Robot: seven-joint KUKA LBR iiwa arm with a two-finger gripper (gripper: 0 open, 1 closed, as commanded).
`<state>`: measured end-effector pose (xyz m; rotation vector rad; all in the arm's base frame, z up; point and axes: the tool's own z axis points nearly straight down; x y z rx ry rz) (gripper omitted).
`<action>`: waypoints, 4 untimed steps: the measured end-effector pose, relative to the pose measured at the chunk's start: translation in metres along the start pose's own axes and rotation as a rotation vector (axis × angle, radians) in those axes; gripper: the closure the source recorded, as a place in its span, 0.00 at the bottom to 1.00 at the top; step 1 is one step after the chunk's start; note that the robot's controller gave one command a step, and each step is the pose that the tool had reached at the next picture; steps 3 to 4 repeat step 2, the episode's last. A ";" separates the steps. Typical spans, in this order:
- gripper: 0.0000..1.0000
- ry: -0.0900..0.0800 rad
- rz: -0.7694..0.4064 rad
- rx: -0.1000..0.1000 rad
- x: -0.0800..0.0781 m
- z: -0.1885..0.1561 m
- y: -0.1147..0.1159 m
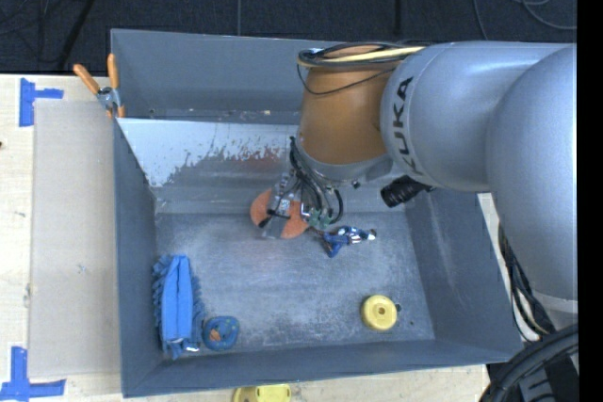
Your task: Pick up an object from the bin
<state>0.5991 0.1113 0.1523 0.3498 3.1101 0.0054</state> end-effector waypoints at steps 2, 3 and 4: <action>1.00 0.012 0.012 0.006 0.005 -0.071 -0.003; 1.00 0.012 0.012 0.006 0.005 -0.071 -0.003; 1.00 0.012 0.012 0.006 0.005 -0.071 -0.003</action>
Offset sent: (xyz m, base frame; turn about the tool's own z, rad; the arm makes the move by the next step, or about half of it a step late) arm 0.0157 0.0301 0.1385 0.0255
